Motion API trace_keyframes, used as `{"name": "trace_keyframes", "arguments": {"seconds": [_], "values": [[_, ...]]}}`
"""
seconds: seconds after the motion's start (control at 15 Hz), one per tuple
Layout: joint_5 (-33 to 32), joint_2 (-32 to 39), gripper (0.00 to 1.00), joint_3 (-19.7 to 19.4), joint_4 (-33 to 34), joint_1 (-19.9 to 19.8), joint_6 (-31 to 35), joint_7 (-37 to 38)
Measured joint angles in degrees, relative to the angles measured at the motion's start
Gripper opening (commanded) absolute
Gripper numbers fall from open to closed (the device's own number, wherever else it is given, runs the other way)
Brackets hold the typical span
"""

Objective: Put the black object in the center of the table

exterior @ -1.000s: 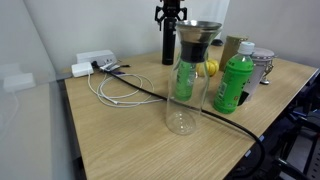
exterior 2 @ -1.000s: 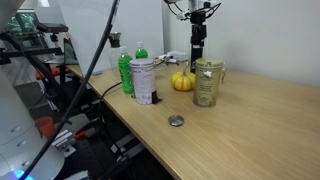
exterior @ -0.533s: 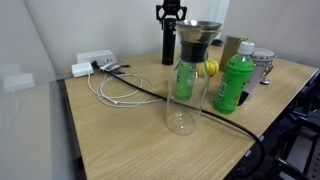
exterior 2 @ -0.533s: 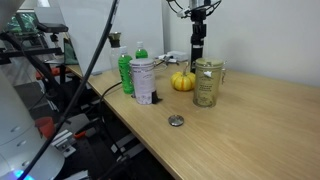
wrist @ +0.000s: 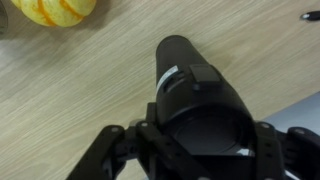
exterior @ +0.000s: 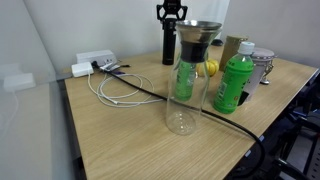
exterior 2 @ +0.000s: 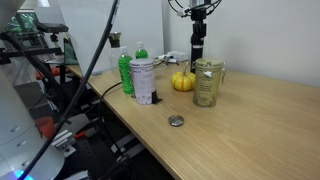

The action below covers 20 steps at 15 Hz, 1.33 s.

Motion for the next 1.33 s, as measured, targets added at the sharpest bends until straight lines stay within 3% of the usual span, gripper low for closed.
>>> {"name": "trace_keyframes", "arguments": {"seconds": [1.33], "values": [[-0.29,0.03,0.46,-0.73,0.4,1.0,-1.44,3.03]]}}
